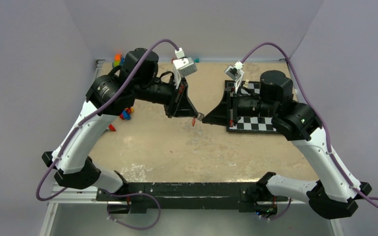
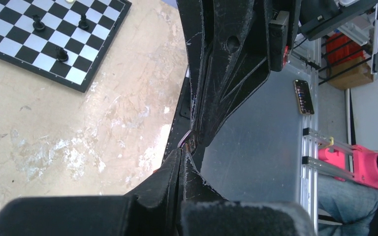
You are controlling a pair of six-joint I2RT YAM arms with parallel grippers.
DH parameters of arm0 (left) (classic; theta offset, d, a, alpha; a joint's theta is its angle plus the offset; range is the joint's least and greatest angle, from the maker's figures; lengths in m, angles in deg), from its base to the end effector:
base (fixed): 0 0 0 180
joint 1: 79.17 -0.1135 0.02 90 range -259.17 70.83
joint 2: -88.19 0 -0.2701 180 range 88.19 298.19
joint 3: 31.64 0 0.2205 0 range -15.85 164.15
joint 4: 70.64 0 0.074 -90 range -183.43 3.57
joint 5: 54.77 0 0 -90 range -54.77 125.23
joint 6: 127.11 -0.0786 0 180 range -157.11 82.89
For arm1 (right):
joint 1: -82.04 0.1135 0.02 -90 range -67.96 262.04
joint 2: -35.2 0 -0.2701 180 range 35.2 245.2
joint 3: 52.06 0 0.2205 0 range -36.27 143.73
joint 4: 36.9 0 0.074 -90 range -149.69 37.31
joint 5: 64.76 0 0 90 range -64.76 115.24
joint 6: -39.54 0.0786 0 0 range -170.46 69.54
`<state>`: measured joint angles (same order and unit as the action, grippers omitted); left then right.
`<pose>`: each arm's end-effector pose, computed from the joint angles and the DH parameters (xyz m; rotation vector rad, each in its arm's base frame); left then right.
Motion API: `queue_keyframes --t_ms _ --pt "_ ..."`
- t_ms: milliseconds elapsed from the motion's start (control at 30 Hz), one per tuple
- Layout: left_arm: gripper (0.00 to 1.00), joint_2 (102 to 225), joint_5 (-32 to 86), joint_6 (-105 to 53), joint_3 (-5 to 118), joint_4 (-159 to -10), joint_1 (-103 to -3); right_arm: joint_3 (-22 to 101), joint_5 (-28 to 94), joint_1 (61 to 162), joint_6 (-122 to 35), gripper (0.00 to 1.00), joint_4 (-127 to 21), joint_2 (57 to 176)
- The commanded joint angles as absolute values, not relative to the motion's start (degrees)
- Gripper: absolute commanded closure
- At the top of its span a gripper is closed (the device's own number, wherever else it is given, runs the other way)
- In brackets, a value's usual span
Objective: Remove the keys from the keyring
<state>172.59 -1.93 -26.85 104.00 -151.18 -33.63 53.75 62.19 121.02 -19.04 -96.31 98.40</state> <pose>0.1418 -0.2123 0.4874 1.0681 1.9449 -1.2433 0.1191 0.1572 0.4643 -0.6289 1.9686 1.4063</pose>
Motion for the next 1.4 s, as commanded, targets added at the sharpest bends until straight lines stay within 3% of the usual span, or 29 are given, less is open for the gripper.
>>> queue_keyframes --t_ms 0,833,1367 --pt "1.0 168.94 -1.0 -21.87 100.81 -145.4 -34.14 55.38 62.51 121.06 -19.45 1.0 -93.33 96.5" --pt "1.0 157.27 4.3 7.44 80.08 -113.74 -34.25 57.29 63.38 121.09 -17.54 1.0 -90.03 97.94" --pt "1.0 151.11 17.01 19.32 69.17 -106.37 -33.4 56.98 64.01 121.08 -16.98 1.0 -88.75 98.85"
